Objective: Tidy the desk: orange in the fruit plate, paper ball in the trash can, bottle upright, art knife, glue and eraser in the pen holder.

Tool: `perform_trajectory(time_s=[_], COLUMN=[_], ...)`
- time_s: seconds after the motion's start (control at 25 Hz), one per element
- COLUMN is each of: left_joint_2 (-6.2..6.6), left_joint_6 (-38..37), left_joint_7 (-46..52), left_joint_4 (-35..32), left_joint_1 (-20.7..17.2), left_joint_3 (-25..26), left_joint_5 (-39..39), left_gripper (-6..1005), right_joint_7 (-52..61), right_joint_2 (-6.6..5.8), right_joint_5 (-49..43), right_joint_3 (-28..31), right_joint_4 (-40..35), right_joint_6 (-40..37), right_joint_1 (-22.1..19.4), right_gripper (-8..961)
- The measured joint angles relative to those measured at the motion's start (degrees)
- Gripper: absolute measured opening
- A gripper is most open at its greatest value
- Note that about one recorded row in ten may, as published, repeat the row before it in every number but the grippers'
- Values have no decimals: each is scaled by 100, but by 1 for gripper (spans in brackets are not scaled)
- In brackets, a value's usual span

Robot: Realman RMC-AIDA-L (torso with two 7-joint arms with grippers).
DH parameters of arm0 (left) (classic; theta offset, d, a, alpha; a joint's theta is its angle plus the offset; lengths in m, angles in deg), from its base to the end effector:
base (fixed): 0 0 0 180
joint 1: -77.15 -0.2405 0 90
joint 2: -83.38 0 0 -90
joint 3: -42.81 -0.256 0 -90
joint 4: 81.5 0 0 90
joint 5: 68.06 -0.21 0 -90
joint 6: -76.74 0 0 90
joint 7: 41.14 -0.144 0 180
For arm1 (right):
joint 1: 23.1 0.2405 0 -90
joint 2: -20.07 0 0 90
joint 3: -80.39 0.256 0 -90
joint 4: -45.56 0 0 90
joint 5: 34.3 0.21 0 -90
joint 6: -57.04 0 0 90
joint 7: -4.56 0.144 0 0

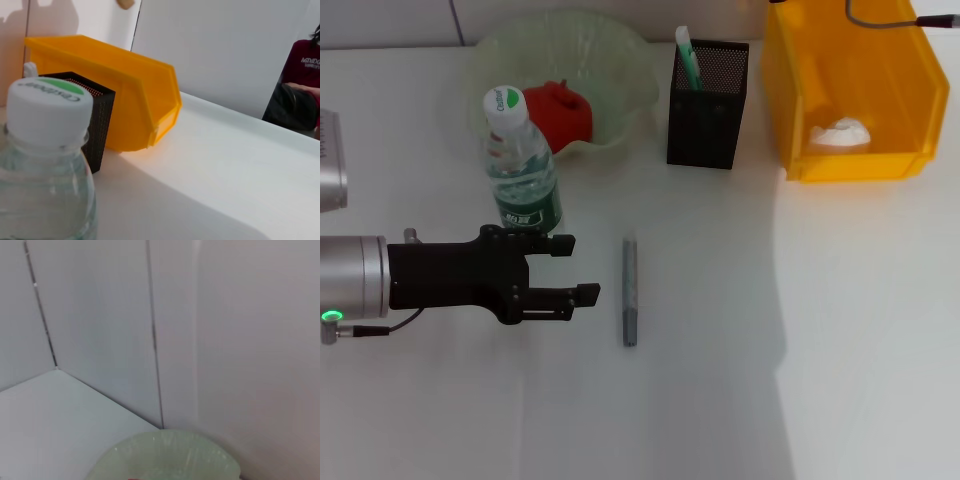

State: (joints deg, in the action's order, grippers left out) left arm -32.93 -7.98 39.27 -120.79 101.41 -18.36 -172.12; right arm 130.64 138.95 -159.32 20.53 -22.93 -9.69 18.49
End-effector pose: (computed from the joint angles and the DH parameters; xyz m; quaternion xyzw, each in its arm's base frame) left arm -0.2728 0.3064 -0.0191 -0.9562 -0.2061 -0.1899 0.0840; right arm 0.1215 0.4355 0.0504 -0.9184 0.2378 0.1476 0.2797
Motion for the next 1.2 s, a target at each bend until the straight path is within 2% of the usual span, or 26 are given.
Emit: perform_trajectory(time_s=[0.12, 0.16, 0.48, 0.6, 0.68, 0.92, 0.96, 1.0, 1.12, 1.16, 1.2], left_joint_2=[-6, -6, -5, 1, 8, 49, 68, 68, 104, 113, 129], left_joint_6=[-2, -4, -13, -13, -21, -69, -92, -92, -156, -171, -188], left_joint_7=[0, 2, 12, 17, 21, 43, 51, 51, 59, 59, 60], left_joint_4=[0, 0, 0, 0, 0, 0, -5, -5, -15, -15, -16], left_joint_1=[0, 0, -15, -22, -26, -54, -60, -60, -61, -62, -61], left_joint_3=[-1, 0, 0, -1, -1, 0, -1, -1, -1, -1, -1], left_joint_5=[-2, -3, -7, -9, -10, -11, -10, -10, -9, -10, -10], left_gripper=[770, 770, 770, 770, 770, 770, 770, 770, 770, 770, 770], right_joint_7=[-118, -137, -227, -226, -159, 734, 1248, 1248, 1960, 2310, 2310], right_joint_2=[-78, -155, -187, -188, -194, -166, -150, -150, -120, -71, -71], right_joint_5=[10, 14, 31, 33, 35, -205, -547, -547, -1199, -1551, -1551], right_joint_3=[170, 219, 242, 246, 248, 182, 79, 79, -212, -445, -445], right_joint_4=[763, 1182, 1303, 1250, 1101, -314, -869, -869, -1300, -1315, -1315], right_joint_6=[186, 291, 304, 206, 35, -1207, -1788, -1788, -2559, -2953, -2953], right_joint_1=[318, 490, 531, 500, 434, 206, 256, 256, 499, 704, 704], right_gripper=[355, 360, 400, 525, 609, 610, 610, 610, 610, 610, 610])
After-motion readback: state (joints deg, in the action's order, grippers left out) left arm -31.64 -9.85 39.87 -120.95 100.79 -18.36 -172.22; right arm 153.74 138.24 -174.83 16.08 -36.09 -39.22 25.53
